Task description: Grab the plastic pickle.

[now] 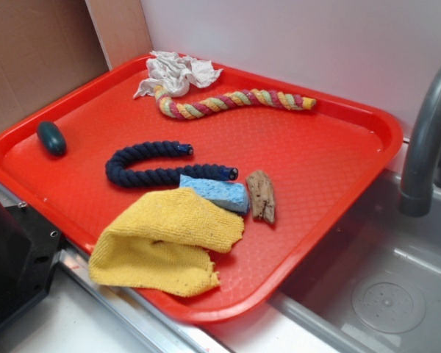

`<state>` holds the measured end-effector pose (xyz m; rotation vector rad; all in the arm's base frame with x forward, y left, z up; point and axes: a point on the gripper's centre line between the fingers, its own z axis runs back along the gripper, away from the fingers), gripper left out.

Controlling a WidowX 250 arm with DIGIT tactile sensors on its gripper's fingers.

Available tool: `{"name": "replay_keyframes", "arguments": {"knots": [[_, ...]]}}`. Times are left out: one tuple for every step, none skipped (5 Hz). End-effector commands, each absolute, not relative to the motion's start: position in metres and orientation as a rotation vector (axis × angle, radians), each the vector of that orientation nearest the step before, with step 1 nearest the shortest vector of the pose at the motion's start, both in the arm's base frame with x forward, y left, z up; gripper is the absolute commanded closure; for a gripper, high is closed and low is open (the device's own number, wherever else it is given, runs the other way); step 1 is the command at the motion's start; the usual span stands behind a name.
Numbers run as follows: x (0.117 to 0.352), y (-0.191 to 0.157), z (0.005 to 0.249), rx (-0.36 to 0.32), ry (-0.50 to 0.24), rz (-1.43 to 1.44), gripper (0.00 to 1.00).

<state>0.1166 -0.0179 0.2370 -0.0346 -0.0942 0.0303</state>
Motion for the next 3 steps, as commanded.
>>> {"name": "replay_keyframes", "arguments": {"knots": [[0.117,-0.018,0.237,-0.035,-0.094,0.030,0.00],[0.128,0.023,0.192,0.039,-0.022,0.258,0.00],[0.150,0.055,0.168,0.022,-0.069,0.509,0.00]]}}
